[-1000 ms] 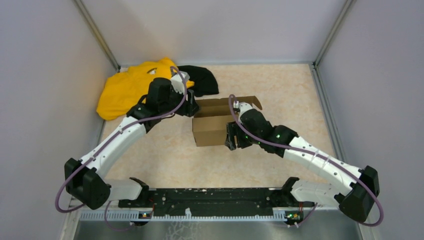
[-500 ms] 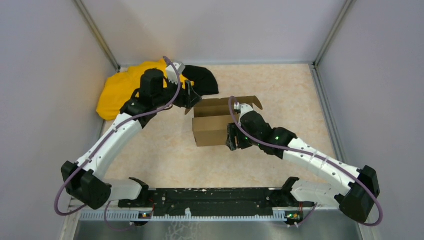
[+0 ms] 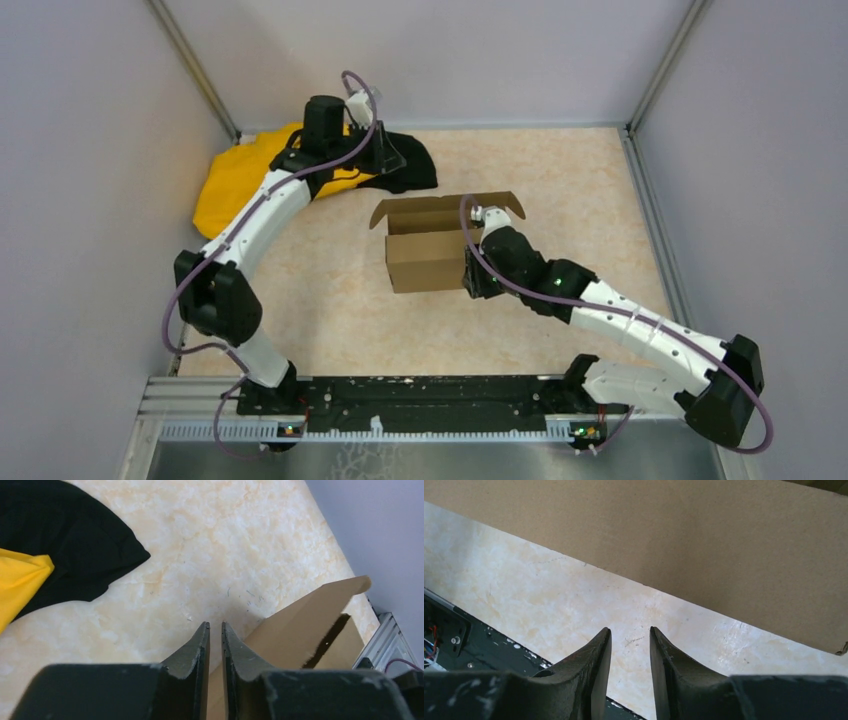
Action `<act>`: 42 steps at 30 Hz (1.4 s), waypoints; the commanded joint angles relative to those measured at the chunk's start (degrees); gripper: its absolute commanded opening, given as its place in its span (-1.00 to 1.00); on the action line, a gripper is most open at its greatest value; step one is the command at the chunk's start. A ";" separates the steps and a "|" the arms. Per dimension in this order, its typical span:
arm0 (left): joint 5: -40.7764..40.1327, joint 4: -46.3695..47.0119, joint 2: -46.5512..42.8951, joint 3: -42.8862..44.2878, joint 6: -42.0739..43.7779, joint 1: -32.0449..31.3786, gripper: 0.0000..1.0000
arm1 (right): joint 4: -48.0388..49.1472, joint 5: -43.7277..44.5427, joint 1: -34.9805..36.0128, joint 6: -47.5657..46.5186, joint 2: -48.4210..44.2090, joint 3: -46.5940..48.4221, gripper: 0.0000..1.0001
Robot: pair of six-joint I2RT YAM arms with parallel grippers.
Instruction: Fold the paper box
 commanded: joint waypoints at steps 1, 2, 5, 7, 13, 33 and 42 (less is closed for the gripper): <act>3.98 -3.10 6.00 2.19 -1.26 -0.48 -0.65 | 3.36 5.41 2.94 0.52 -1.33 -0.13 -0.35; 4.37 -3.05 6.87 2.07 -1.41 -0.74 -0.66 | 3.73 6.09 3.49 0.61 -1.04 -0.33 -0.36; 4.96 -2.10 8.66 1.55 -1.47 -1.81 -0.68 | 5.15 7.89 4.77 1.01 -0.26 -0.90 -0.37; 5.58 -1.57 9.82 1.56 -1.54 -2.49 -0.69 | 6.57 8.54 5.09 1.19 0.32 -1.44 -0.37; 7.58 -0.84 10.78 0.20 -1.69 -4.82 -0.70 | 11.32 10.31 5.11 0.77 2.79 -2.09 -0.37; 11.15 2.36 3.05 -10.54 -2.64 -10.69 -0.71 | 22.17 13.03 5.11 0.07 12.05 1.04 -0.41; 13.86 4.36 3.56 -11.56 -3.28 -10.84 -0.71 | 26.12 13.50 5.11 -1.33 13.27 3.06 -0.40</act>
